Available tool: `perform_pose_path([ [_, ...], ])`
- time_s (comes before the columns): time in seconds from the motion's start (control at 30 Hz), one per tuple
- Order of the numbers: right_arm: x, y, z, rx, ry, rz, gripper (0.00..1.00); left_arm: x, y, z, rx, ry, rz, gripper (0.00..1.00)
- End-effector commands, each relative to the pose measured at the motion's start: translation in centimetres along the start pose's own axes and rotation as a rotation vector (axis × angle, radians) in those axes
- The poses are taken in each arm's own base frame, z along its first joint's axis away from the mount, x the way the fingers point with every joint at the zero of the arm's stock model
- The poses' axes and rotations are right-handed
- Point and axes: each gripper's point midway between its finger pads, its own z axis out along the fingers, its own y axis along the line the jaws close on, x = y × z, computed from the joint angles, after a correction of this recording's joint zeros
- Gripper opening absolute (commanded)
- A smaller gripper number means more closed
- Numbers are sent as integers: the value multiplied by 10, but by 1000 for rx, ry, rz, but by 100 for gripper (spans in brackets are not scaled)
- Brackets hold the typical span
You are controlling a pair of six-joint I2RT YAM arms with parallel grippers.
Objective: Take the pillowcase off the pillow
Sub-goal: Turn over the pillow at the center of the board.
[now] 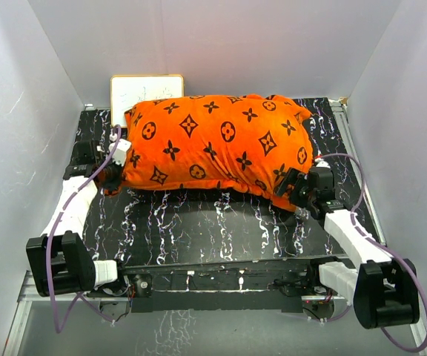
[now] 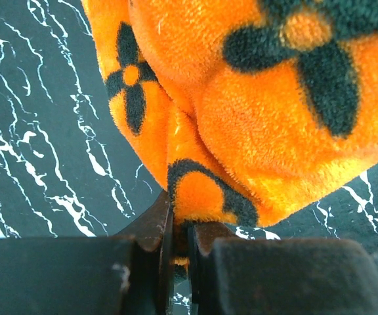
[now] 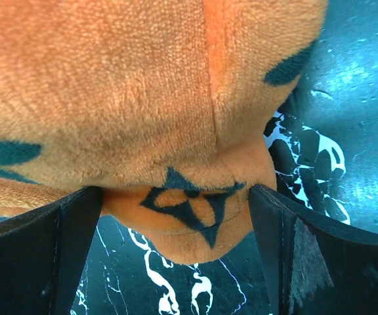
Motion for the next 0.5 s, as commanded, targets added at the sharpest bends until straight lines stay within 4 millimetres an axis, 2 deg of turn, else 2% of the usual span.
perform_pose_path([
  [0.0, -5, 14, 11, -68, -29, -12, 98, -14, 27, -21, -111, -22, -6, 0],
  [0.07, -10, 19, 13, -91, -52, -16, 97, -14, 30, -21, -119, -18, -9, 0],
  [0.17, -22, 27, 10, -131, -112, -21, 75, -14, 36, -21, -137, -10, -17, 0],
  [0.27, -50, 37, -2, -151, -215, -39, 44, -18, 42, -25, -153, -14, -27, 0],
  [0.33, -77, 46, -18, -157, -308, -51, 12, -23, 47, -31, -169, -26, -29, 0],
  [0.37, -91, 49, -27, -150, -357, -44, 9, -28, 51, -36, -179, -38, -30, 0],
  [0.47, -122, 56, -52, -141, -454, -9, 8, -46, 60, -54, -199, -85, -35, 0],
])
